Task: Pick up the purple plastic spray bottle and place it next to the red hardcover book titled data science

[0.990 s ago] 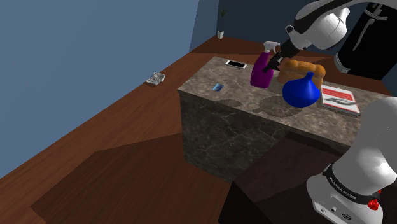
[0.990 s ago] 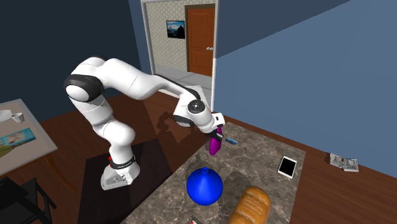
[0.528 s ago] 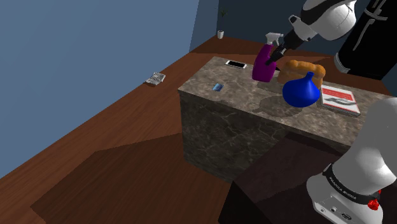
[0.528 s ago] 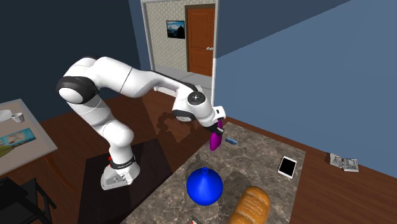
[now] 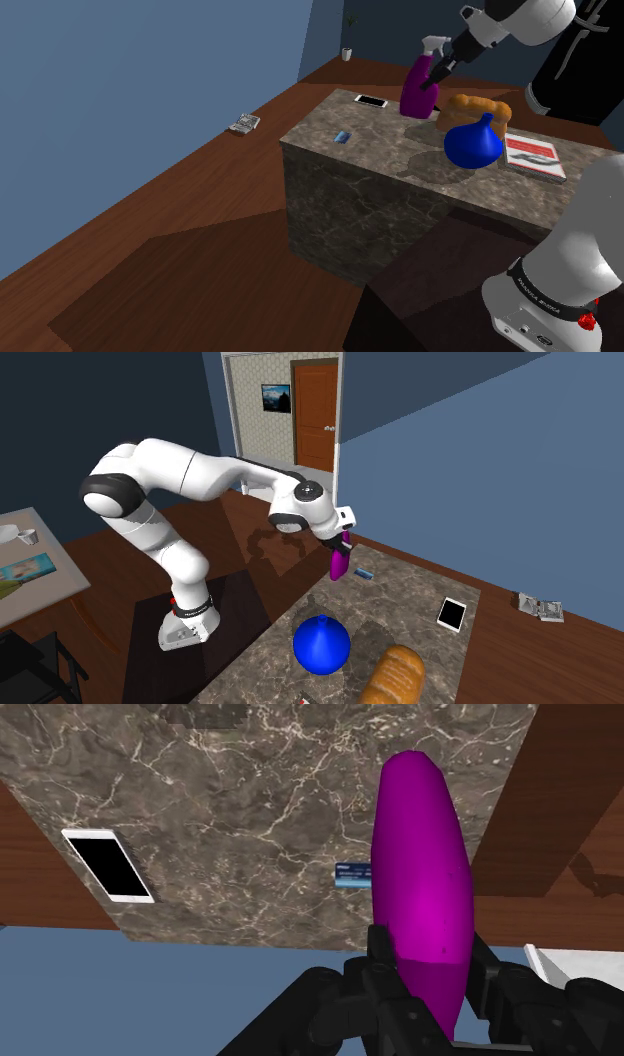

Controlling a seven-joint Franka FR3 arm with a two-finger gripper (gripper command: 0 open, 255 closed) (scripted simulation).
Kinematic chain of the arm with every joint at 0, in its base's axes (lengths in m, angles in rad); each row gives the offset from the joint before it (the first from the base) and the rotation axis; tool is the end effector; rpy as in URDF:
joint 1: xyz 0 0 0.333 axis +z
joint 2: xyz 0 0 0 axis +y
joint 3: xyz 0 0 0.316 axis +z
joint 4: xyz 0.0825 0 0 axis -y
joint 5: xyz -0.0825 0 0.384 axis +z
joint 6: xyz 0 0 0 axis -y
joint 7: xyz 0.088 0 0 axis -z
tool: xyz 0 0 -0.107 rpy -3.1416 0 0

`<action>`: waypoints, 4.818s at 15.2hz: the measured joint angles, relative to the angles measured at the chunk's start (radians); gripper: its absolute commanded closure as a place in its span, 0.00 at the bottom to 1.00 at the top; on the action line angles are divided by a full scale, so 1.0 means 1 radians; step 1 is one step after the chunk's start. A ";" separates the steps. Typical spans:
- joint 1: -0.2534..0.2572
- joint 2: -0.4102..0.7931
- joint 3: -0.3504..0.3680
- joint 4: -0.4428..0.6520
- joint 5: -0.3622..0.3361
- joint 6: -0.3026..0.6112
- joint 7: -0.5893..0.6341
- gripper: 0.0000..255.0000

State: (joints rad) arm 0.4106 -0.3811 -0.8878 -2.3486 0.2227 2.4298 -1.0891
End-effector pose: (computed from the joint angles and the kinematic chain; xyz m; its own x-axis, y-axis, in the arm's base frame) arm 0.4305 -0.2439 0.4585 0.7651 0.3730 0.5248 0.4367 -0.8996 0.0027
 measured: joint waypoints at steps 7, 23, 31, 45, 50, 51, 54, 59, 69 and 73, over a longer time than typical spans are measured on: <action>-0.034 -0.031 0.050 0.062 -0.043 -0.085 0.061 1.00; -0.061 -0.059 0.116 0.242 -0.088 -0.284 0.155 1.00; -0.083 -0.089 0.106 0.281 -0.109 -0.353 0.143 1.00; -0.203 -0.222 -0.104 0.189 -0.206 -0.410 -0.116 1.00; -0.197 -0.224 -0.232 0.222 -0.229 -0.441 -0.228 1.00; -0.188 -0.222 -0.269 0.234 -0.233 -0.447 -0.256 1.00; -0.176 -0.225 -0.343 0.265 -0.247 -0.471 -0.314 1.00; -0.097 -0.228 -0.522 0.342 -0.274 -0.502 -0.416 1.00; 0.088 -0.329 -0.834 0.571 -0.378 -0.603 -0.561 1.00; 0.186 -0.403 -0.946 0.711 -0.433 -0.656 -0.604 1.00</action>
State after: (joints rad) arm 0.5963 -0.7838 -1.8340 -1.6375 -0.2101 1.7735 -1.6934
